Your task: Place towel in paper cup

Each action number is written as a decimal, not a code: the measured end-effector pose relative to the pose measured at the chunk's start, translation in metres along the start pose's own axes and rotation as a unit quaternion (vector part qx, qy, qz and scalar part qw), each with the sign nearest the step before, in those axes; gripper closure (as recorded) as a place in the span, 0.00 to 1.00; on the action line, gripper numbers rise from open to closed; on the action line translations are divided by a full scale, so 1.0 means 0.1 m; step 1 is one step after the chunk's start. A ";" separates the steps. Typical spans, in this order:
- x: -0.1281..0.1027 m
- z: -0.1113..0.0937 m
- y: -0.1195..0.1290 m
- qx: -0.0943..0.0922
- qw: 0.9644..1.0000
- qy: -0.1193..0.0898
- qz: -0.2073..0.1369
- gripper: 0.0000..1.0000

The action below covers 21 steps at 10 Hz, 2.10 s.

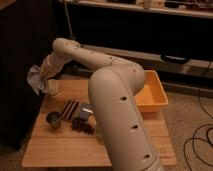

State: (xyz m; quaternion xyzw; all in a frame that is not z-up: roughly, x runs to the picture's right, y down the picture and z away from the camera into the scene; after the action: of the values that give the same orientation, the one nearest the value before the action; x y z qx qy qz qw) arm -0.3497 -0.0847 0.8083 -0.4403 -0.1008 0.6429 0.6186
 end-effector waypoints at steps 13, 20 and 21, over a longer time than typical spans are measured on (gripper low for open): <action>-0.01 0.20 -0.26 0.002 0.994 0.078 0.075 1.00; 0.06 0.15 -0.27 -0.006 0.991 0.101 0.085 1.00; 0.05 0.20 -0.30 -0.007 0.991 0.104 0.086 1.00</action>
State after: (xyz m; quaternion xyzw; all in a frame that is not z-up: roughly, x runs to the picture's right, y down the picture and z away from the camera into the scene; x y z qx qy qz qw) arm -0.3411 -0.0653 0.8377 -0.5159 -0.0024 0.6439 0.5649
